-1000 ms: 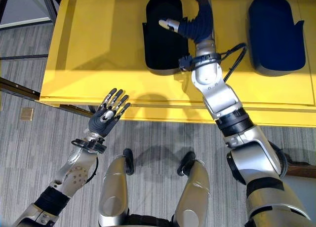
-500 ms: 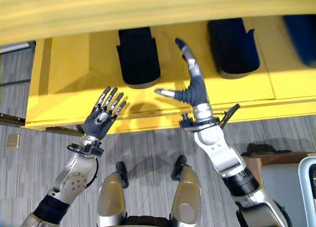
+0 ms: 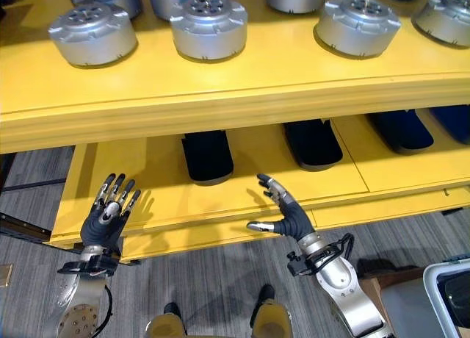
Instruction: Move parts from the plastic box to the shelf.
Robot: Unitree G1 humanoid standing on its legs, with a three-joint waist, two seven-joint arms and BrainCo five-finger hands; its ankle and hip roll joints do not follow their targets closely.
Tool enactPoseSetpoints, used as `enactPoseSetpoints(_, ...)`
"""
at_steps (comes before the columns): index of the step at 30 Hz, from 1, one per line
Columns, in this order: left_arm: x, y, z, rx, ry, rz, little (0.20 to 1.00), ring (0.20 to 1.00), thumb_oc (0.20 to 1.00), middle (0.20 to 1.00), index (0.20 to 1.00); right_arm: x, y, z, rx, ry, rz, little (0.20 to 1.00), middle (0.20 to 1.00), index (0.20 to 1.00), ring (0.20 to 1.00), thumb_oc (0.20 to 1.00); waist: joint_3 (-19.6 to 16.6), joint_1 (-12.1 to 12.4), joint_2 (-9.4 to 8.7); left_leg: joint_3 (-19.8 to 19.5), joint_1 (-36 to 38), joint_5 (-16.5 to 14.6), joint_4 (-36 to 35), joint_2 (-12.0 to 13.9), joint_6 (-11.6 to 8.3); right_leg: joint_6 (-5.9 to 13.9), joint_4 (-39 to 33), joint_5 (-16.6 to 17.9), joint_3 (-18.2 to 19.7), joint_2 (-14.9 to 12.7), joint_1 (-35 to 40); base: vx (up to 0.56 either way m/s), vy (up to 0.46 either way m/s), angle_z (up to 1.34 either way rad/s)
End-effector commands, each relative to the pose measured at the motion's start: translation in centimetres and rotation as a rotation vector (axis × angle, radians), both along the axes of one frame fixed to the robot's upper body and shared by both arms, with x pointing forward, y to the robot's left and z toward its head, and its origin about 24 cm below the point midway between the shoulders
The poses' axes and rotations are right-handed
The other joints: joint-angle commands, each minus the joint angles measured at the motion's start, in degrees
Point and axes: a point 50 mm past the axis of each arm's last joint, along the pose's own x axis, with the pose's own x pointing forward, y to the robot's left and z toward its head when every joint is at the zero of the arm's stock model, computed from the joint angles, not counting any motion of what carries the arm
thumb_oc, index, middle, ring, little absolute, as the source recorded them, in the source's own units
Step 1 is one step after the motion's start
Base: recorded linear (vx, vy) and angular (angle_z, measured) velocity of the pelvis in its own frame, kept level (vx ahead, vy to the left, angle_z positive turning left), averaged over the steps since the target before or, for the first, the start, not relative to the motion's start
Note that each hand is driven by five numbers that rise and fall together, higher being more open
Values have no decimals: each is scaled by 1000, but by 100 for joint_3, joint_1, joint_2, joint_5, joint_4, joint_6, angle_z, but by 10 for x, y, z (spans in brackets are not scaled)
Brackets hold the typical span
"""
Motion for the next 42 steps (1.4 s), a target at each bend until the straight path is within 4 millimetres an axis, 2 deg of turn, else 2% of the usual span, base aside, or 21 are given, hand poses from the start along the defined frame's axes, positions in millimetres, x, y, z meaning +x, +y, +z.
enactPoseSetpoints(1,-2,-7,19,214,-95,-227,1000,1000,1000,1000,1000,4,2,19,127,-13,74,1000,1000,1000,1000,1000,-28,65,-187,-61,-299,846,-399,275,20,266,-355,-279,28,-174,793,-37,207,7)
enactPoseSetpoints(2,-4,-11,19,282,-110,-306,1000,1000,1000,1000,1000,5,0,16,153,22,74,1000,1000,1000,1000,1000,-60,58,-187,-43,-276,851,-411,252,18,283,-389,-254,0,-184,828,-67,388,3)
enactPoseSetpoints(3,-9,-14,19,248,-118,-400,1000,1000,1000,1000,1000,7,-9,12,222,76,77,1000,1000,1000,1000,1000,-116,39,-161,2,-207,798,-402,143,53,361,-507,-165,-54,-238,925,-55,352,0)
enactPoseSetpoints(8,-3,-21,22,309,-146,-465,1000,1000,1000,1000,1000,14,-14,2,282,145,-13,1000,1000,1000,1000,1000,-201,25,-159,21,-30,650,-488,-133,175,524,-711,26,-102,-347,1049,-34,290,7)
enactPoseSetpoints(12,2,-24,26,278,-178,-510,1000,1000,1000,1000,1000,15,-19,-5,277,170,-80,1000,1000,1000,1000,1000,-208,-5,-204,112,86,518,-495,-285,298,669,-776,230,-192,-469,1026,-48,248,-6)
enactPoseSetpoints(14,2,-33,21,307,-142,-636,1000,1000,1000,1000,1000,10,-23,-10,304,203,-113,1000,1000,1000,1000,1000,-193,-82,-263,158,238,411,-614,-400,330,836,-899,419,-136,-505,1013,-42,261,-21)
enactPoseSetpoints(15,1,-36,19,344,-135,-671,1000,1000,1000,1000,1000,11,-25,-11,311,204,-114,1000,1000,1000,1000,1000,-161,-129,-300,268,284,367,-660,-441,344,923,-973,646,-169,-556,923,-97,162,-16)
enactPoseSetpoints(17,5,-39,20,343,-126,-672,1000,1000,1000,1000,1000,14,-29,-11,319,195,-127,1000,1000,1000,1000,1000,-106,-162,-340,380,333,251,-695,-494,379,1001,-913,930,-229,-646,650,-162,99,-27)
enactPoseSetpoints(18,6,-39,20,352,-121,-650,1000,1000,1000,1000,1000,15,-29,-12,334,197,-123,1000,1000,1000,1000,1000,-77,-143,-340,513,360,215,-690,-506,405,1018,-694,986,-426,-721,560,-149,78,-58)
enactPoseSetpoints(20,6,-39,18,373,-113,-629,1000,1000,1000,1000,1000,18,-28,-11,362,193,-118,1000,1000,1000,1000,1000,-74,-91,-315,714,346,181,-636,-525,488,961,-315,892,-708,-795,544,-148,79,-96)
enactPoseSetpoints(24,3,-37,15,337,-124,-630,1000,1000,1000,1000,1000,21,-24,-9,378,159,-134,1000,1000,1000,1000,1000,-148,-16,-131,786,72,158,-420,-591,779,643,837,496,-687,-922,487,-121,43,-52)
enactPoseSetpoints(26,1,-34,15,324,-141,-601,1000,1000,1000,1000,1000,23,-20,-8,376,152,-134,1000,1000,1000,1000,1000,-177,89,-59,906,15,139,-341,-582,829,559,1159,401,-905,-1090,516,-70,-25,-38)
enactPoseSetpoints(28,-1,-28,18,282,-183,-552,1000,1000,1000,1000,1000,27,-17,-5,368,143,-145,1000,1000,1000,1000,1000,-193,190,-21,1144,-21,191,-287,-499,788,451,1055,90,-1186,-975,728,-47,-137,-79)
enactPoseSetpoints(29,-1,-28,18,257,-194,-554,1000,1000,1000,1000,1000,29,-16,-3,358,138,-146,1000,1000,1000,1000,1000,-186,222,-39,1281,-25,224,-240,-441,735,402,852,41,-1344,-893,807,-21,-264,-172)
enactPoseSetpoints(30,0,-30,21,245,-208,-561,1000,1000,1000,1000,1000,30,-14,-1,350,134,-148,1000,1000,1000,1000,1000,-176,266,-76,1455,-106,272,-95,-313,640,337,493,-152,-1578,-734,999,13,-384,-169)
enactPoseSetpoints(31,1,-39,24,225,-249,-568,1000,1000,1000,1000,1000,30,-12,0,335,145,-148,1000,1000,1000,1000,1000,-153,273,-166,1742,-177,418,39,-91,487,304,-139,-108,-1817,-478,1259,44,-408,-115)
enactPoseSetpoints(35,5,-52,31,248,-281,-581,1000,1000,1000,1000,1000,29,-25,2,291,132,-237,1000,1000,1000,1000,1000,-87,-39,-265,1917,-208,543,131,118,346,321,-392,-133,-1452,-184,1185,62,-315,-143)
enactPoseSetpoints(38,7,-53,29,231,-277,-546,1000,1000,1000,1000,1000,31,-47,0,279,112,-453,1000,1000,1000,1000,1000,-28,-272,-312,2092,-186,565,210,238,248,286,-625,-60,-1193,-32,1130,76,-311,-79)
enactPoseSetpoints(39,8,-53,30,242,-292,-517,1000,1000,1000,1000,1000,30,-57,-4,284,110,-547,1000,1000,1000,1000,1000,-12,-417,-319,2175,-158,547,254,302,227,245,-673,-42,-1071,15,1069,53,-272,-80)
enactPoseSetpoints(42,9,-57,30,185,-299,-490,1000,1000,1000,1000,1000,25,-68,-8,274,101,-619,1000,1000,1000,1000,1000,-4,-596,-325,2345,-132,538,322,431,178,183,-685,-51,-950,66,974,36,-209,-53)
